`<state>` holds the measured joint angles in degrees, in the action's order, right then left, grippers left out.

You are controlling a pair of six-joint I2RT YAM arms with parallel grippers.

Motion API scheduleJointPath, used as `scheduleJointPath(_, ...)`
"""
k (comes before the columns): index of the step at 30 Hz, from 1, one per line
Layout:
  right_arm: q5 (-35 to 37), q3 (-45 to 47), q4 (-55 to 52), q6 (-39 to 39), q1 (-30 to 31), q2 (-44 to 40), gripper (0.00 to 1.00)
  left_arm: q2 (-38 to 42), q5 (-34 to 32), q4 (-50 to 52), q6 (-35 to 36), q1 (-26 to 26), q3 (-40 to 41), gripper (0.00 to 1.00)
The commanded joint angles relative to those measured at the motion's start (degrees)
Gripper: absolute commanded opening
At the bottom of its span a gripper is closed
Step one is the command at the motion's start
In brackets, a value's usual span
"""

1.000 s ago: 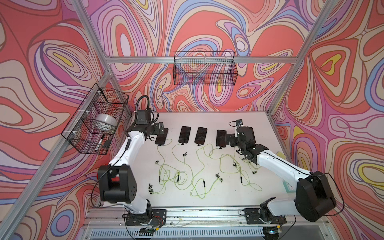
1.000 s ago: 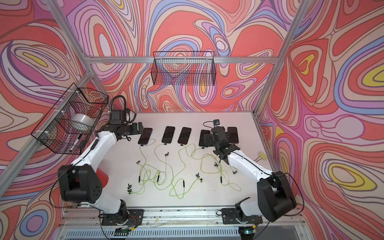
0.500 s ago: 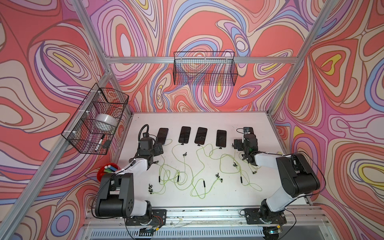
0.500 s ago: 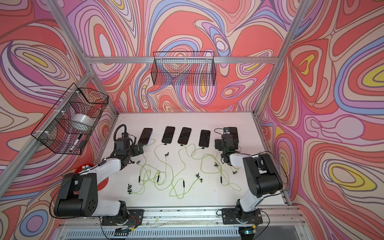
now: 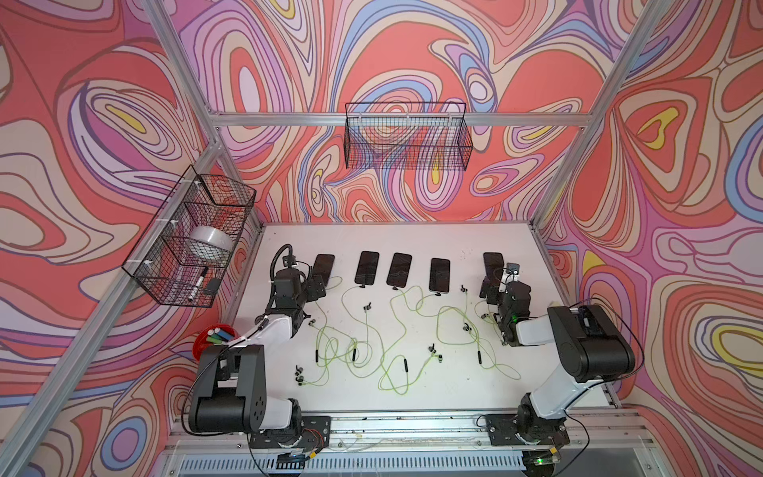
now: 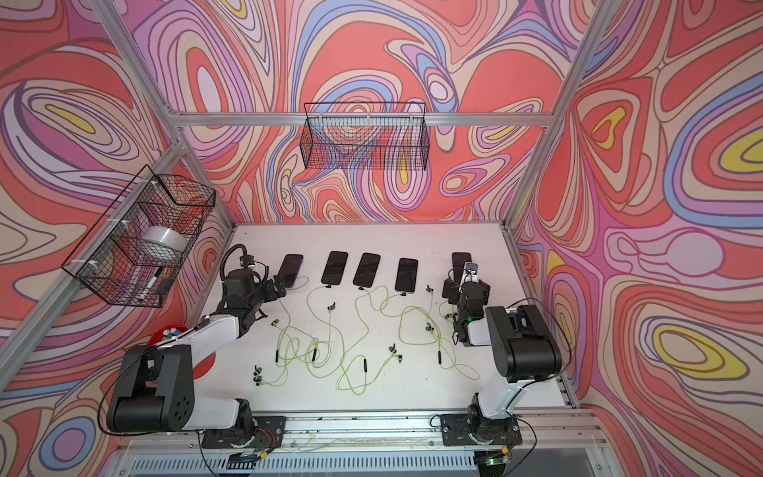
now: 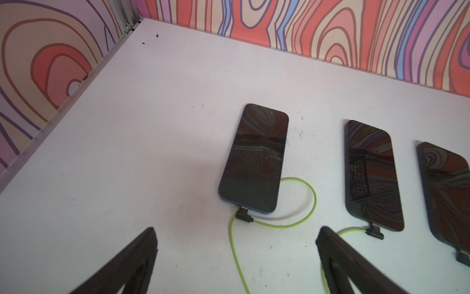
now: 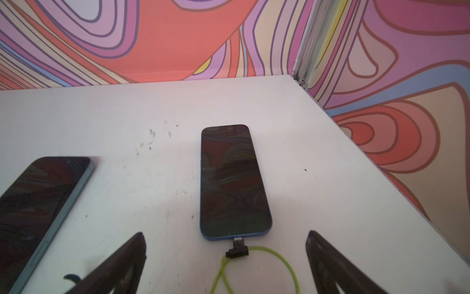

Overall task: Plug wired earphones into phones
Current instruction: Reset both arms

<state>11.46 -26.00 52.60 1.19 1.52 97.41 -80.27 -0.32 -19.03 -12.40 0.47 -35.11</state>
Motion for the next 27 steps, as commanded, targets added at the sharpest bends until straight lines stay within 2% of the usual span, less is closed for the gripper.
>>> scheduleJointPath(1, -2.57, 0.9, 5.95, 1.1, -0.28, 0.89, 0.98, 2.29, 2.2, -3.99, 1.24, 0.32, 2.3, 1.0)
scheduleJointPath(5, -2.4, 0.6, 4.92, 1.05, -0.29, 0.56, 0.98, 2.47, 2.68, -7.07, 1.61, 0.32, 4.93, 1.0)
scheduleJointPath(7, -2.5, 0.93, 5.37, 1.03, -0.26, 0.61, 0.98, -0.21, 1.88, -15.03, 0.89, 0.35, 9.85, 1.0)
scheduleJointPath(11, -2.5, 1.13, 5.91, 1.01, -0.24, 0.68, 0.98, 0.25, 4.27, -14.87, 0.72, 1.2, 9.98, 1.0)
scheduleJointPath(13, -2.43, 0.99, 5.78, 1.09, -0.31, 0.68, 0.98, 0.78, 6.54, -13.39, 3.26, 1.16, 9.3, 0.98)
scheduleJointPath(16, -2.41, 0.63, 5.26, 1.05, -0.29, 0.68, 0.98, 5.51, 2.78, -4.4, 6.27, 0.66, 8.13, 0.98)
scheduleJointPath(18, -2.32, 0.37, 4.74, 1.02, -0.28, 0.69, 0.98, 6.56, -1.64, -6.9, 6.77, 0.71, 9.84, 0.98)
scheduleJointPath(21, -2.42, 0.26, 4.62, 0.99, -0.29, 0.7, 0.98, 1.88, -2.99, -16.36, 5.26, 2.0, 11.3, 0.99)
scheduleJointPath(24, -2.43, 0.53, 4.98, 1.02, -0.32, 0.68, 0.98, -1.51, -5.1, -17.85, 5.74, 2.57, 9.11, 1.0)
scheduleJointPath(25, -2.37, 0.79, 5.37, 1.08, -0.25, 0.68, 0.98, -2.14, -2.78, -16.38, 5.47, 3.22, 8.53, 1.0)
scheduleJointPath(27, -2.26, 1.12, 5.93, 1.18, -0.33, 0.66, 0.98, -2.89, -1.06, -20.15, 6.38, 3.35, 9.86, 1.0)
